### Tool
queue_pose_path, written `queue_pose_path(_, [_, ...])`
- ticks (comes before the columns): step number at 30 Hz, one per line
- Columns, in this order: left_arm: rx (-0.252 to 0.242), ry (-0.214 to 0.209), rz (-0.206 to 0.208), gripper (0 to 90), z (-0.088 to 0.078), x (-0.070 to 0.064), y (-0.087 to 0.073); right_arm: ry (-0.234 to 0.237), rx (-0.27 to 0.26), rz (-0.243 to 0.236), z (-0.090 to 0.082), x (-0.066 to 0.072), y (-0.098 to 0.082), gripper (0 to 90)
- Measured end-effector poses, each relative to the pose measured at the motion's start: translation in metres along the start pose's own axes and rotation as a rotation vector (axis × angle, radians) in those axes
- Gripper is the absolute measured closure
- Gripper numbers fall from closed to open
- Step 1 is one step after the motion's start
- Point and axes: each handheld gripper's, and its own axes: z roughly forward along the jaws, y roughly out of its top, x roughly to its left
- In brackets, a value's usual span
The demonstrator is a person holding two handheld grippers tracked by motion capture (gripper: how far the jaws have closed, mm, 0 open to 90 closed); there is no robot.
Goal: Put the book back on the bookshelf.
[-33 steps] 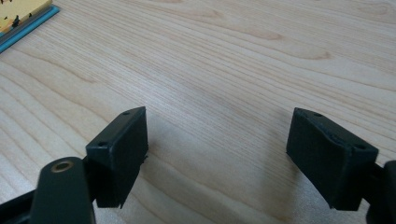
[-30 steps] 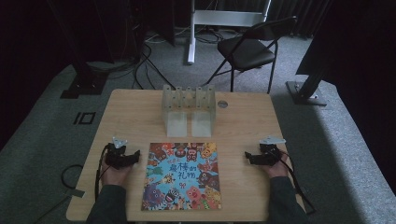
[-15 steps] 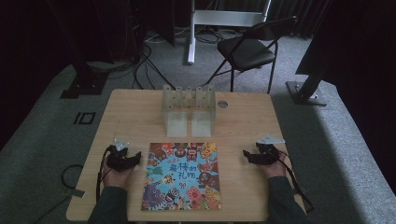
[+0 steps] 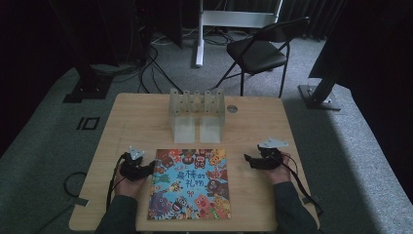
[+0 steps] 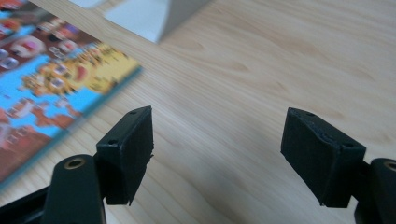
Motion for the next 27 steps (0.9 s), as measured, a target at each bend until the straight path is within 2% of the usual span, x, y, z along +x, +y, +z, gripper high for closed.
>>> queue_pose_path(3, [-0.003,0.007,0.014,44.3,0.003,-0.009,0.004,0.02,-0.002,-0.023,0.004,0.009,0.008,23.7])
queue_pose_path(6, [-0.009,0.007,0.024,44.5,0.006,-0.016,0.007,0.026,0.002,-0.037,0.008,0.014,0.013,23.2])
queue_pose_path(13, [-0.012,-0.032,0.064,44.6,0.012,-0.037,0.015,0.07,0.017,-0.051,0.018,0.024,0.018,23.2])
queue_pose_path(14, [-0.009,-0.039,0.07,43.4,0.013,-0.038,0.015,0.078,0.021,-0.048,0.02,0.025,0.018,23.2])
queue_pose_path(19, [0.004,-0.074,0.05,36.4,0.01,-0.033,0.012,0.121,0.053,-0.038,0.029,0.028,0.015,21.2])
queue_pose_path(22, [-0.002,-0.07,0.069,35.4,0.005,-0.035,0.011,0.143,0.06,-0.031,0.034,0.029,0.014,20.5])
queue_pose_path(24, [-0.014,-0.065,0.073,29.6,0.0,-0.036,0.011,0.153,0.06,-0.022,0.036,0.028,0.014,20.3])
queue_pose_path(27, [-0.025,-0.125,0.087,22.4,-0.007,-0.04,0.011,0.174,0.071,-0.008,0.04,0.028,0.013,20.3])
